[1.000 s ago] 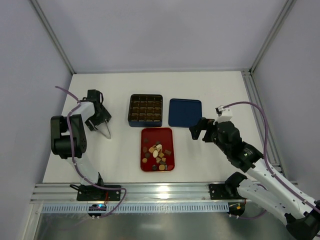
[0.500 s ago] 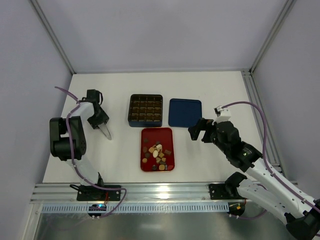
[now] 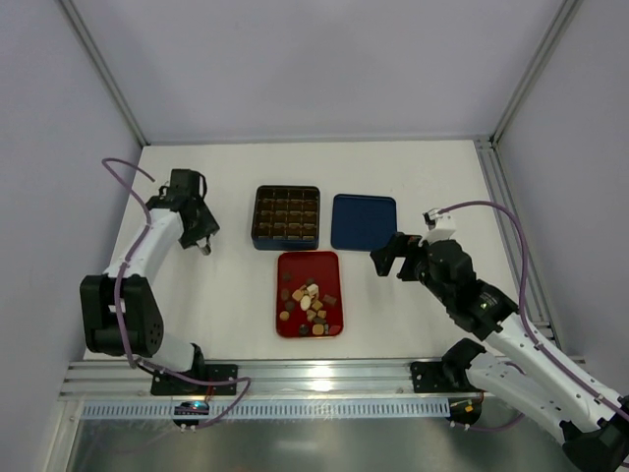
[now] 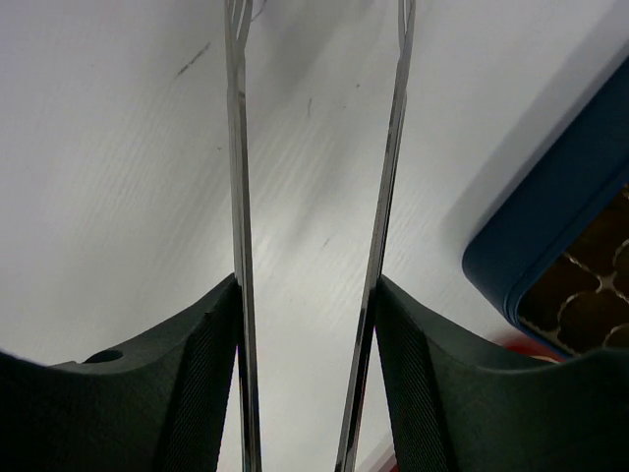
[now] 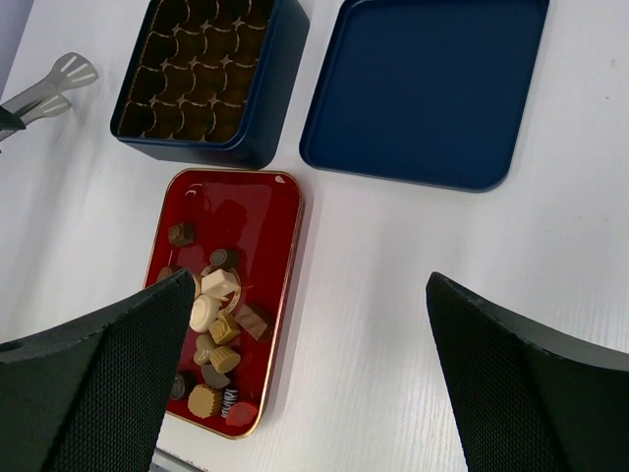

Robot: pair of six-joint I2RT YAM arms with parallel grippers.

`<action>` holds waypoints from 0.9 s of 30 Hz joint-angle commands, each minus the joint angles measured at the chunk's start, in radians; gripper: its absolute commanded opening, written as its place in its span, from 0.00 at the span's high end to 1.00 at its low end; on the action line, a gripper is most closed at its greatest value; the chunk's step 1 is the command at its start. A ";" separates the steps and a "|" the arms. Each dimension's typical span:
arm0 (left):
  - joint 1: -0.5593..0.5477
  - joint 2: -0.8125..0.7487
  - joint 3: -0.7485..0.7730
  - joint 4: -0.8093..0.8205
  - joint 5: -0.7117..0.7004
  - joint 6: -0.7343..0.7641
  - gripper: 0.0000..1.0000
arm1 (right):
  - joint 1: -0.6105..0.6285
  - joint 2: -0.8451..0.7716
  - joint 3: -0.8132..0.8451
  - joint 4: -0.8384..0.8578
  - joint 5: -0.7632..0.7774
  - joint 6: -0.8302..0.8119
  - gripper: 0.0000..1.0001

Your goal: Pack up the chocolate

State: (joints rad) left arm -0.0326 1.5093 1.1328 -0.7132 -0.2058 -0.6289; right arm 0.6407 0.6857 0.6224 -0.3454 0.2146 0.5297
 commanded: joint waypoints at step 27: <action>-0.211 -0.471 0.050 -0.342 0.111 0.138 0.47 | 0.004 -0.003 0.046 -0.007 0.005 0.029 0.00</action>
State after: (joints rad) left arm -0.2119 1.0863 1.1416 -1.0054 -0.1226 -0.5125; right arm 0.6407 0.6807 0.6243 -0.3561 0.2142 0.5522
